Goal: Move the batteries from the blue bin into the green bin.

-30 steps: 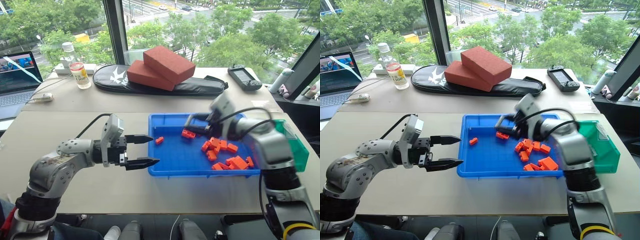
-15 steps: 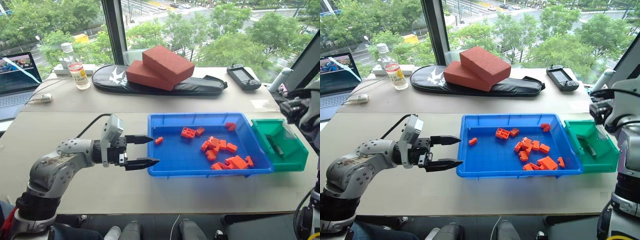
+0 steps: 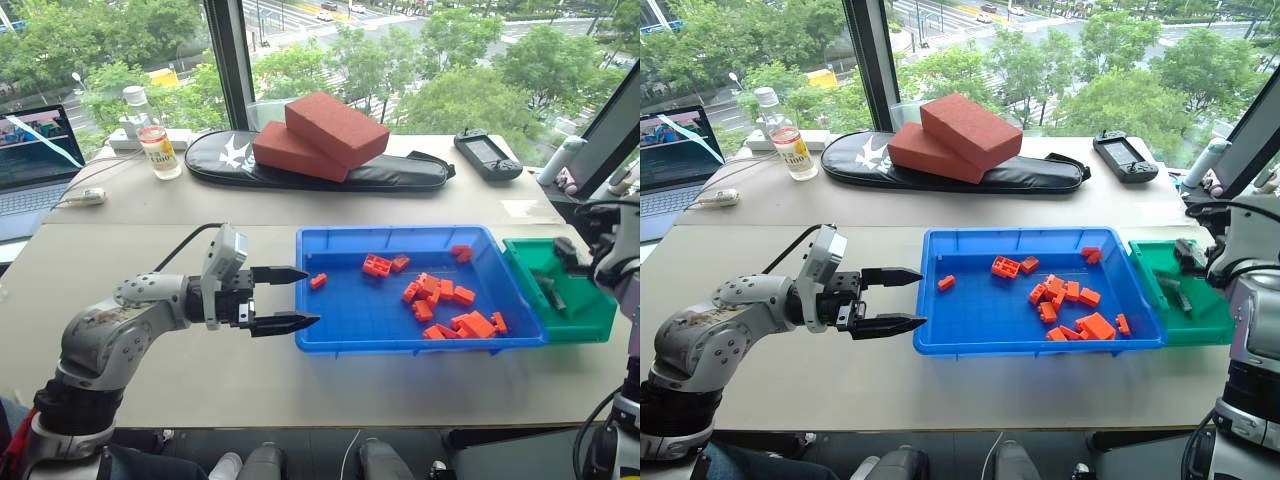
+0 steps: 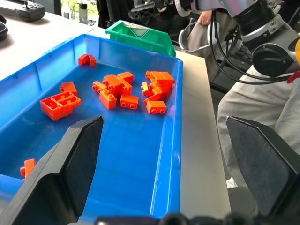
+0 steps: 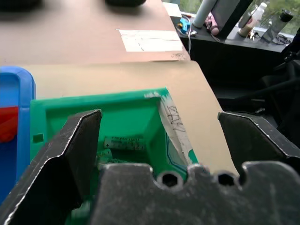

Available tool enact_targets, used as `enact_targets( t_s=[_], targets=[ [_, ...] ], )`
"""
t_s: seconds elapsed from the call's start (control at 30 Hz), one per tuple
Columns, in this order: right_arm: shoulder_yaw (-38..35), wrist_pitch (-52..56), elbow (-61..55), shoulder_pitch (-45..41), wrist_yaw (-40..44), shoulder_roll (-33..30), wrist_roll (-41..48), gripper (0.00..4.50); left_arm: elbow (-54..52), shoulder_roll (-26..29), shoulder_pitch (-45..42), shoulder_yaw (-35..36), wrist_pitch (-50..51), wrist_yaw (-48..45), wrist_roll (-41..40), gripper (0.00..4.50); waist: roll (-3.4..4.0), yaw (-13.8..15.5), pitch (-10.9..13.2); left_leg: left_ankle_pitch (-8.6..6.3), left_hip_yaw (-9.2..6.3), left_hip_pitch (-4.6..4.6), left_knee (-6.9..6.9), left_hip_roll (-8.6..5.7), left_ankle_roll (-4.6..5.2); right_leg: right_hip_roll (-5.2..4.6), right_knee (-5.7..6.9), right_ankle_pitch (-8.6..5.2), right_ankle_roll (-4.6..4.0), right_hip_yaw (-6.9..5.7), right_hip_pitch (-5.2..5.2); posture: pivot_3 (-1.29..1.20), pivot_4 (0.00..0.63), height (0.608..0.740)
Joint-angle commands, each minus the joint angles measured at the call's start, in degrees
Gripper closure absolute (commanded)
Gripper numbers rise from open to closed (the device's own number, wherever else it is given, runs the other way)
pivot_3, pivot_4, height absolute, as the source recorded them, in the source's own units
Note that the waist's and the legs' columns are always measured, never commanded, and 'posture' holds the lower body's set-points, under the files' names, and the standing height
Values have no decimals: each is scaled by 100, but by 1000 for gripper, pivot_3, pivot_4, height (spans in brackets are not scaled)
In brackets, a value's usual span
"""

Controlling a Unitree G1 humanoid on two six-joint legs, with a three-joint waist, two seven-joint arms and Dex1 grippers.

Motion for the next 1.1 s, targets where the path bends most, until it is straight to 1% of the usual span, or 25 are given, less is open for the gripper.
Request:
enact_targets(
  t_s=[0.03, 0.07, 0.13, 0.17, 0.23, 0.33, 0.37, 0.47, 0.53, 1.1],
  targets=[
    [408, -799, -968, 475, 1458, -74, 808, 53, -109, -38, -55, 113, -21, 24, -133, 0, 0, 2, 0, 0, -2, 0, 0, 0, 0, 0, -3, 0, 0, -3, 4, 0, 150, 740],
    [472, -754, -1433, 876, 2079, -72, 1303, 53, -108, -52, -55, 119, -17, 35, -144, 0, -1, 6, 0, 0, -2, 0, 0, 0, 0, -1, -5, 0, 0, -3, 4, 0, 150, 740],
    [703, -960, -2135, 1886, 3153, -423, 1661, 53, -109, -65, -51, 131, -10, 39, -152, 0, -1, 52, 0, -1, -14, -2, 0, 0, 1, 0, -6, 0, 0, -12, 11, 0, 150, 740],
    [666, -990, -2389, 2255, 3536, -531, 1892, 53, -121, -68, -38, 133, -12, 43, -150, 0, -1, 86, 0, -1, -22, -5, 0, -1, 2, 0, -6, 0, 0, -16, 10, 0, 150, 740],
    [432, -1009, -2632, 2525, 3839, -522, 2365, 53, -144, -73, -14, 145, -7, 52, -159, 0, -1, 123, 0, -2, -24, -13, 0, -7, 3, -6, -8, -1, 2, -17, 6, 0, 150, 740],
    [185, -1197, -2662, 2628, 3964, -432, 2691, 53, -132, -103, 34, 134, -50, 131, -73, 0, -1, 71, 0, -2, -6, -7, 15, -5, 2, -9, -9, 2, 8, -3, 6, 0, 150, 740],
    [168, -1288, -2619, 2626, 3947, -415, 2674, 53, -133, -111, 40, 132, -55, 140, -71, 0, -2, 65, 0, -2, -7, 0, 15, -4, 2, -7, -8, 3, 8, -4, 14, 0, 150, 740],
    [209, -1385, -2526, 2596, 3847, -415, 2661, 53, -136, -123, 40, 137, -47, 140, -101, 0, -5, 45, 2, -2, -10, 64, 12, 9, 1, 7, -12, -2, 5, -13, 80, 0, 150, 740],
    [249, -1403, -2514, 2612, 3819, -433, 2682, 53, -128, -122, 42, 139, -54, 132, -99, 0, -5, 42, 2, -3, -8, 84, 4, 9, 1, 7, -17, -5, 4, -13, 98, 0, 150, 740],
    [419, -1549, -2460, 2818, 3844, -498, 2648, 53, 7, -81, -57, 135, -96, 50, 23, 0, -5, 50, 2, -3, -10, 79, 3, 4, 1, 2, -19, -6, 6, -12, 96, 0, 150, 740]
  ],
)
